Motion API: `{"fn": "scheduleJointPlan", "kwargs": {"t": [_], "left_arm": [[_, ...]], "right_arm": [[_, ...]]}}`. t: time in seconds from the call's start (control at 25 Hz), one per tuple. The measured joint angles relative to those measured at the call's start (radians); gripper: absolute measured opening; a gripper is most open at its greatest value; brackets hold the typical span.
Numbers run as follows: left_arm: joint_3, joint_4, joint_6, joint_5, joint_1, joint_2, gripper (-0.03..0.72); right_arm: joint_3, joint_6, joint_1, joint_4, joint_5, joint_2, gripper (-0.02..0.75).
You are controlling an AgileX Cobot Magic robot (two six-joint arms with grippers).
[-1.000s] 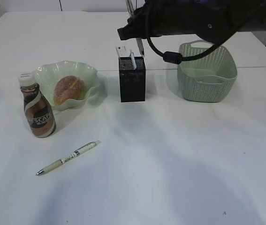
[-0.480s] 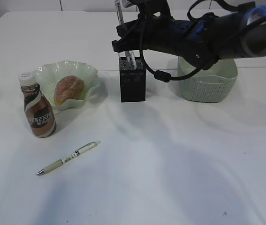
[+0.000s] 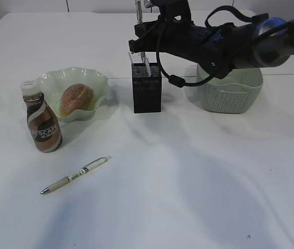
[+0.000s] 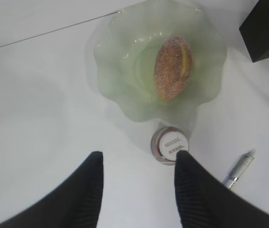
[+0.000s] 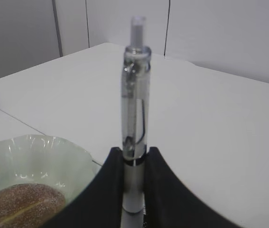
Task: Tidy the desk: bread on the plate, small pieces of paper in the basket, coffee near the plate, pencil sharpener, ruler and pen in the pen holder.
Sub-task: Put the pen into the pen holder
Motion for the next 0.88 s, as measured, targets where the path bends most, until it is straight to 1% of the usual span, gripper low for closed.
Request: {"fn": "scheduleJointPlan", "kwargs": {"t": [0.28, 0.88], "left_arm": [[0.000, 0.000, 0.000, 0.000, 0.000, 0.000, 0.341], [0.000, 0.000, 0.000, 0.000, 0.000, 0.000, 0.341]], "right_arm": [[-0.059, 0.000, 0.000, 0.002, 0.011, 0.042, 0.092], [-0.062, 0.000, 0.000, -0.007, 0.075, 0.072, 0.092]]}}
